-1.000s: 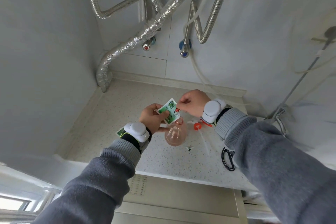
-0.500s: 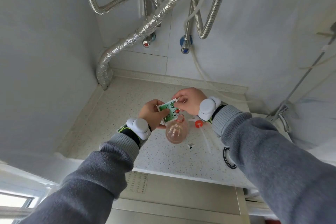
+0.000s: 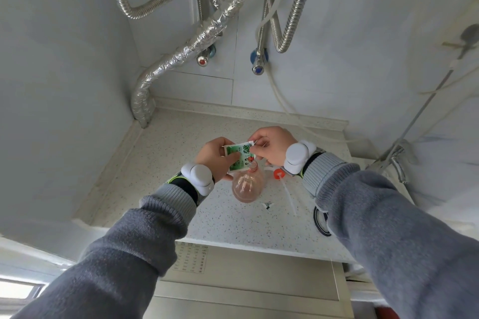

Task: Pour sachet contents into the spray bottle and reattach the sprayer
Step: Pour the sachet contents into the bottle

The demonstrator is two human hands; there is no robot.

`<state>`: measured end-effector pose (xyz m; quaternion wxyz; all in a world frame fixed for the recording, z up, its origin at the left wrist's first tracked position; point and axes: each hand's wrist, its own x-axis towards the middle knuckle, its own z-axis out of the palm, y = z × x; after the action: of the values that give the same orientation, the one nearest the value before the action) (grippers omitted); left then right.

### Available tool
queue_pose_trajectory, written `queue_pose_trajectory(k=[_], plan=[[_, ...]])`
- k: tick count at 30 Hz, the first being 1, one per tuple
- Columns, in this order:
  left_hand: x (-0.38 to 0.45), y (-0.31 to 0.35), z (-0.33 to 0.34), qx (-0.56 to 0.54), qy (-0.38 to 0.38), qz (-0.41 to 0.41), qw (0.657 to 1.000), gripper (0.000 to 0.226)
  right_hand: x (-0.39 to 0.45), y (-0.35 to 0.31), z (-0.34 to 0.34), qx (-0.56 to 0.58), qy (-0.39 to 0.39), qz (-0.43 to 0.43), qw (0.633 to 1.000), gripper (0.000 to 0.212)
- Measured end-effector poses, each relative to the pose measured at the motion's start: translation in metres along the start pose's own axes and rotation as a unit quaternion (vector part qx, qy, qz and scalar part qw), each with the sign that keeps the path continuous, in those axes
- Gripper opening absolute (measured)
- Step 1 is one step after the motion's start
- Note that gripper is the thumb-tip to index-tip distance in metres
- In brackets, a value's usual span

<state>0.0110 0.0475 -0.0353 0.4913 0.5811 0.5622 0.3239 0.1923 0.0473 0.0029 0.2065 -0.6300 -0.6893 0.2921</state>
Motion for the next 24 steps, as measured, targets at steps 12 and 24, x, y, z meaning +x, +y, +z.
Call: queue_pose_trajectory(k=[12,24], plan=[[0.003,0.005,0.0,0.036,0.012,0.02,0.999,0.007,0.002,0.009,0.006,0.061,0.011,0.025,0.998,0.013],[0.01,0.006,0.002,0.081,0.013,0.06,0.995,0.012,0.001,0.014,0.012,0.073,0.029,0.013,0.997,0.021]])
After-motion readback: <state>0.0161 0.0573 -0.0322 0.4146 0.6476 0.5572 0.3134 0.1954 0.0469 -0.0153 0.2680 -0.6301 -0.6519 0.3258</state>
